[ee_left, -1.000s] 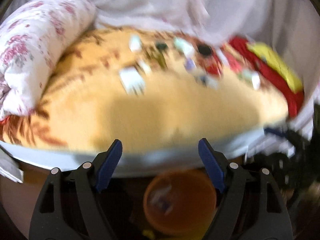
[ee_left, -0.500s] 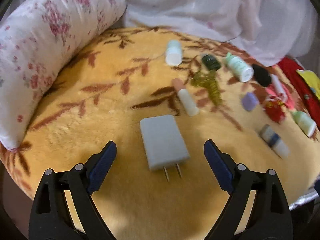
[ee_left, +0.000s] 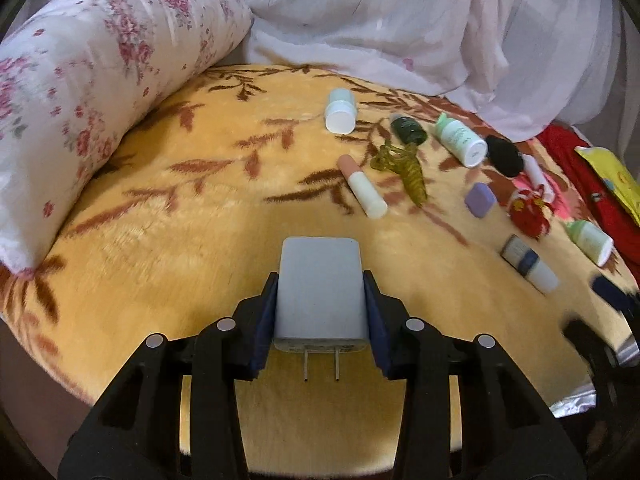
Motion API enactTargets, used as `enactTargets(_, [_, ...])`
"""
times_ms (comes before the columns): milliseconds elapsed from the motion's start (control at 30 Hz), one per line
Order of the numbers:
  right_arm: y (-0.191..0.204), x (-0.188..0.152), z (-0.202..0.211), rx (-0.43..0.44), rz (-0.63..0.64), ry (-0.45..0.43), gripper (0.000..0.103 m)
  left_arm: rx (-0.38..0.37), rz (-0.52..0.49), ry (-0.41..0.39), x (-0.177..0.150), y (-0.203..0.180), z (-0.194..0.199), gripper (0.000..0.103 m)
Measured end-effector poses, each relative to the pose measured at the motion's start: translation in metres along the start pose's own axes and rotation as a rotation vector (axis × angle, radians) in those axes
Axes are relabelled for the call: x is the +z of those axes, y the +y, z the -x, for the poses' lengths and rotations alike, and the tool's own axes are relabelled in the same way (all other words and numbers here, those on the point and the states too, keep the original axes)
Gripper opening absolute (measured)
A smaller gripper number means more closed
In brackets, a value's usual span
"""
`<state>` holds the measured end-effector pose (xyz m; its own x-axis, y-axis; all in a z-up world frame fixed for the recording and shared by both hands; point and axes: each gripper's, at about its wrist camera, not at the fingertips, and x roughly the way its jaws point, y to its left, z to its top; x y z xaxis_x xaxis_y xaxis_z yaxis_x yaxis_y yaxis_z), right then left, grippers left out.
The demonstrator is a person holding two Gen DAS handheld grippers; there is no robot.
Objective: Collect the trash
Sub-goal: 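Grasp the white charger with the left tool while the right tool grasps the small white bottle, then lower the charger and bottle into the orange bin and open both tools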
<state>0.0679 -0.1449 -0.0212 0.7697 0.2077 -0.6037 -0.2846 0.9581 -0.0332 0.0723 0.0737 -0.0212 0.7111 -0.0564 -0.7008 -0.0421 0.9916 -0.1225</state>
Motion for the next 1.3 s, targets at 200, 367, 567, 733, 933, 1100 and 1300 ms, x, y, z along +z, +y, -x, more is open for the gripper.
enactTargets(200, [0.006, 0.019, -0.036, -0.019, 0.025, 0.043, 0.078, -0.028, -0.007, -0.002, -0.011, 0.0, 0.014, 0.039])
enactTargets(367, [0.004, 0.029, -0.06, -0.002, -0.004, 0.109, 0.074, -0.042, -0.018, -0.007, -0.016, -0.003, 0.02, 0.039])
enactTargets(567, [0.009, 0.028, -0.064, 0.031, 0.002, 0.148, 0.023, -0.067, -0.028, 0.002, -0.022, -0.007, 0.022, 0.039])
enactTargets(733, [0.029, 0.017, -0.017, 0.082, 0.071, 0.085, 0.023, -0.093, -0.058, 0.006, -0.03, -0.015, 0.032, 0.039])
enactTargets(933, [0.055, -0.015, 0.036, 0.19, 0.133, 0.087, 0.023, -0.149, -0.146, 0.047, -0.052, -0.03, 0.053, 0.039])
enactTargets(1100, [0.066, -0.054, 0.053, 0.287, 0.131, 0.209, 0.023, -0.211, -0.248, 0.161, -0.087, -0.041, 0.068, 0.039])
enactTargets(1300, [0.07, -0.105, 0.05, 0.315, 0.149, 0.364, 0.023, -0.263, -0.328, 0.326, -0.132, -0.046, 0.069, 0.039])
